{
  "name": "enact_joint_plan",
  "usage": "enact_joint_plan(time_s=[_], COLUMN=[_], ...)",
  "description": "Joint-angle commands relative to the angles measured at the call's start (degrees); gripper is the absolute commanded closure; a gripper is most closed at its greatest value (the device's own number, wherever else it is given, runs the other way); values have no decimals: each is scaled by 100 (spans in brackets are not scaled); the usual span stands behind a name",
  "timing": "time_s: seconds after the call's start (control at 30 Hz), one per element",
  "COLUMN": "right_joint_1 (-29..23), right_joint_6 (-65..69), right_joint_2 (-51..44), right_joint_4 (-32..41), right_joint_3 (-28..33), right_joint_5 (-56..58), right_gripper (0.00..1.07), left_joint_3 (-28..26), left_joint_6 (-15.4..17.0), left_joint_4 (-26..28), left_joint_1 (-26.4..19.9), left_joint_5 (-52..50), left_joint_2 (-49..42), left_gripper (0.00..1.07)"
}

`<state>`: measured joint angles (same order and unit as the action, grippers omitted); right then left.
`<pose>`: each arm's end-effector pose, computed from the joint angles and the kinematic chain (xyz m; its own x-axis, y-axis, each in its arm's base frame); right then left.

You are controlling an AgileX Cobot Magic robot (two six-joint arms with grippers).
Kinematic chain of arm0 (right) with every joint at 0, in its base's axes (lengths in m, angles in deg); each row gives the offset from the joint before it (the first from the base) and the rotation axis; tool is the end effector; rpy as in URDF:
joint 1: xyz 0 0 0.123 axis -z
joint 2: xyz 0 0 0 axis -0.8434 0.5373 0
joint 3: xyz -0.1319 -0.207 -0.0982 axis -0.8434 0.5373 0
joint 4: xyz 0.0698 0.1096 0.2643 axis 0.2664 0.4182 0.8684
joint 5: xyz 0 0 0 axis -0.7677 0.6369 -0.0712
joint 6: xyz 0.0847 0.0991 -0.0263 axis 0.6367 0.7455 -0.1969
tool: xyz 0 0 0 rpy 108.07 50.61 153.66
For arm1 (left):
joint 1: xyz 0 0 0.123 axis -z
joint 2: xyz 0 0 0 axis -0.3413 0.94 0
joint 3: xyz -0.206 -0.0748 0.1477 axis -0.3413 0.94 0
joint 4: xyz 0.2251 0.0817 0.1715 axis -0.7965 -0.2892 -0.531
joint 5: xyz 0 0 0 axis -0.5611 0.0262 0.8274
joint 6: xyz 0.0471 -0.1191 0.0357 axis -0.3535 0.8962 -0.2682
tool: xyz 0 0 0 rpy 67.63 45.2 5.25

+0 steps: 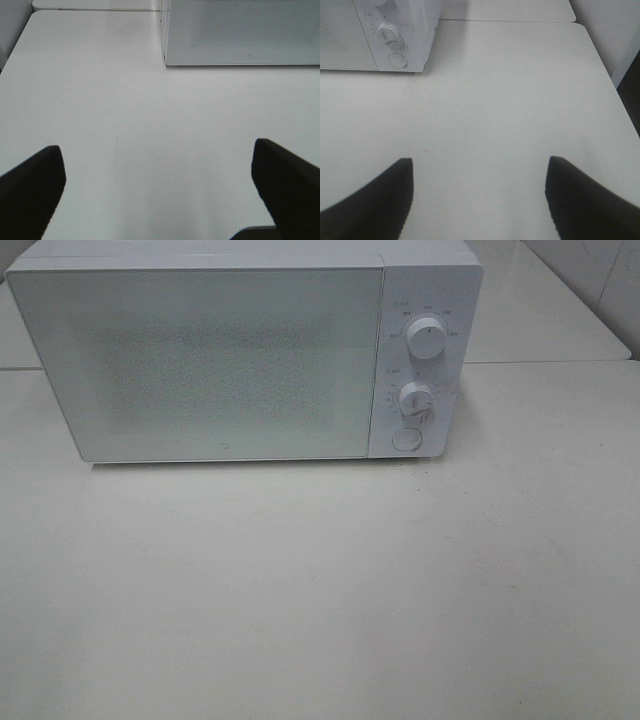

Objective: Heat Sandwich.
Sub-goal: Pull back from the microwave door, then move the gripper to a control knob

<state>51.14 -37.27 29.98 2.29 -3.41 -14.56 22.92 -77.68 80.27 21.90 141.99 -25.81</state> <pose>0.0949 -0.0011 0.2859 -0.3972 -0.0155 -0.9176 -0.0194 0.9998 -0.0085 0.0875 -0.0086 0.2846 -0.4479 -0.0178 -0.8939 0.0568 0.9972 -0.0483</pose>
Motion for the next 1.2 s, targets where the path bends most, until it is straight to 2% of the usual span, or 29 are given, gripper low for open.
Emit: enact_joint_plan(time_s=[0.03, 0.97, 1.2], right_joint_1=[40, 40, 40], right_joint_6=[11, 17, 17], right_joint_2=[-160, -160, 292], right_joint_4=[-29, -29, -23], right_joint_3=[-6, -29, -252], right_joint_5=[-34, -52, -286], right_gripper=[36, 36, 36], left_joint_3=[11, 11, 11], left_joint_6=[52, 52, 52], left_joint_4=[29, 29, 29], left_joint_1=[0, 0, 0], left_joint_5=[-17, -17, -17], left_joint_2=[-132, -132, -132], left_gripper=[10, 10, 10])
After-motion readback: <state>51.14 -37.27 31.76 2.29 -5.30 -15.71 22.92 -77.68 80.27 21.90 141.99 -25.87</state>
